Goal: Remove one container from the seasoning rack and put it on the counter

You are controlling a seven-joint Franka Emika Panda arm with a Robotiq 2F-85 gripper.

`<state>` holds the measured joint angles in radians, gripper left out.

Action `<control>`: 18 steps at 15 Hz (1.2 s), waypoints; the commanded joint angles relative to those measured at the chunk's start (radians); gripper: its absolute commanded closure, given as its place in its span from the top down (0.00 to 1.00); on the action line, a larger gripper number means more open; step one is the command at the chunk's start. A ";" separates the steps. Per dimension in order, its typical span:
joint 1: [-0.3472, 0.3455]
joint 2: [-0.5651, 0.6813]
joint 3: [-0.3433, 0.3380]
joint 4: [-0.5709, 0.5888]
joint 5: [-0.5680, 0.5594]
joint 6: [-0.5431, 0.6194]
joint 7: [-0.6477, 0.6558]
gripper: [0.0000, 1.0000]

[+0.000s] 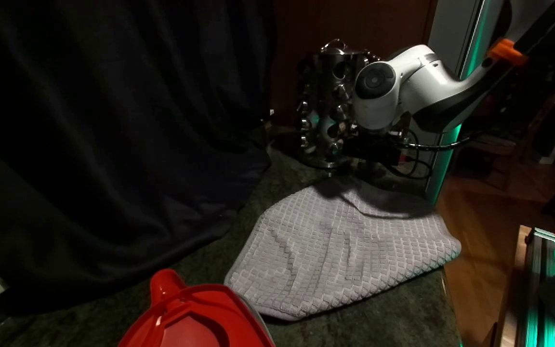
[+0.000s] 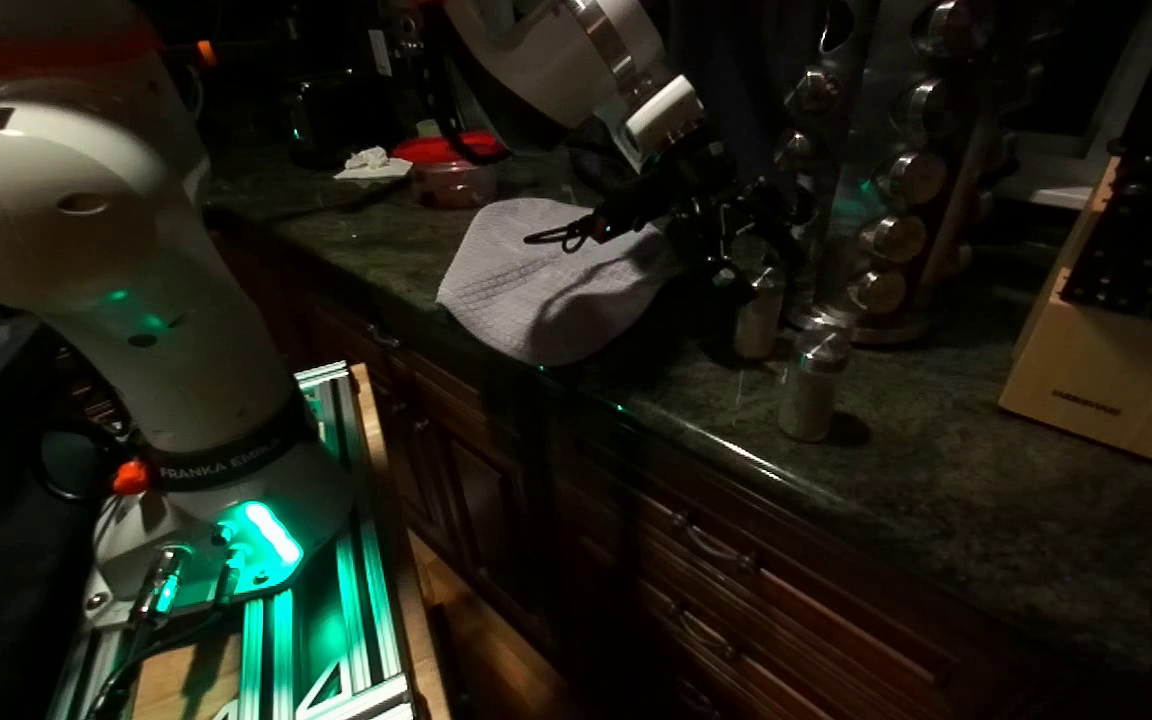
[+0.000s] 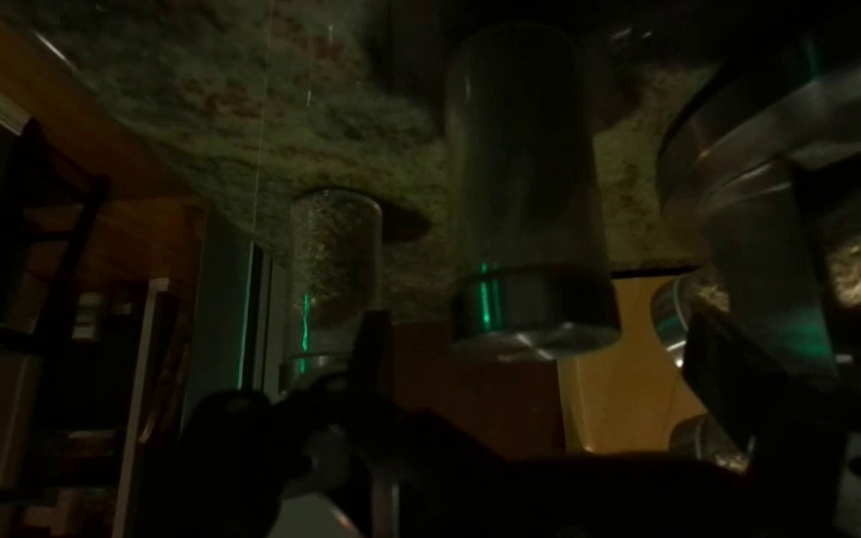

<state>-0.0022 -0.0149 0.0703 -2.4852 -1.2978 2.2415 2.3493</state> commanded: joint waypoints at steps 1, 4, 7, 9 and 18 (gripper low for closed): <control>0.007 -0.080 -0.025 -0.045 0.064 0.044 -0.077 1.00; 0.004 -0.125 -0.038 -0.055 0.119 0.066 -0.158 1.00; -0.001 -0.174 -0.058 -0.068 0.163 0.100 -0.252 1.00; -0.006 -0.211 -0.080 -0.079 0.216 0.143 -0.350 1.00; 0.047 -0.338 -0.261 -0.131 0.664 0.228 -0.963 1.00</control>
<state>-0.0144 -0.2924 -0.1001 -2.5671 -0.7661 2.4525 1.5836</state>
